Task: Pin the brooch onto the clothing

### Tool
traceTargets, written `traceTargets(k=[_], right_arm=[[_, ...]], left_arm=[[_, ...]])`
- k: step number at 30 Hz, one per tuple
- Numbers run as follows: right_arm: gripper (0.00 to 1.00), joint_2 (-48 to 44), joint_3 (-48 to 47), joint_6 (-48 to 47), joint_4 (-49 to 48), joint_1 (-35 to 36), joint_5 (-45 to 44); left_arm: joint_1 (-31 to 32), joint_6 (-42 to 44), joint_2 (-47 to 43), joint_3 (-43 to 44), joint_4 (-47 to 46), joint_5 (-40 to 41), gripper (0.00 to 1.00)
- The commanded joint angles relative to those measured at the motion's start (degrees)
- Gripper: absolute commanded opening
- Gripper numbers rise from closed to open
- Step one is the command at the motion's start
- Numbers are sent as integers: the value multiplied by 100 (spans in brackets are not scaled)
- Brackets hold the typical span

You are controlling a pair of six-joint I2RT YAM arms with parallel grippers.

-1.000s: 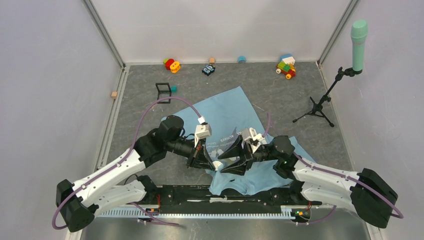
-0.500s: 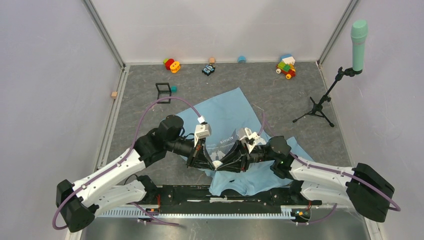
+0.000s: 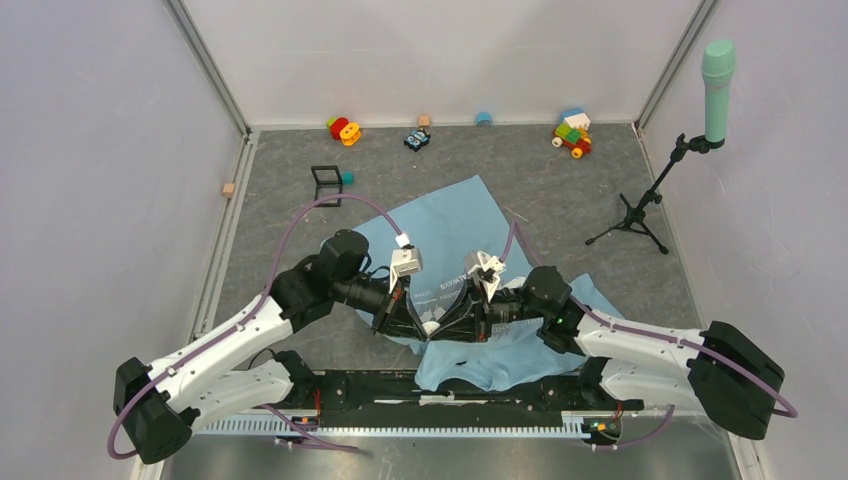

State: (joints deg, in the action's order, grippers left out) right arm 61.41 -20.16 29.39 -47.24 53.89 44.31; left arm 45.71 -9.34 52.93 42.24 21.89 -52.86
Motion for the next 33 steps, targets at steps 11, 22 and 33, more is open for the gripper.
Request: traceTargets(k=[11,22,33], right_arm=[[0,229,-462,208,780,21,-1518],[0,-216,32,544,878,-67,-2678],[0,-460,303,610,857,-123,-2972]], left_arm=[[63,108,-32,41,-352,-322,2],[60,12,-177,-3,-464,-222,2],[65,-101,-257,-40,-519,-15,2]])
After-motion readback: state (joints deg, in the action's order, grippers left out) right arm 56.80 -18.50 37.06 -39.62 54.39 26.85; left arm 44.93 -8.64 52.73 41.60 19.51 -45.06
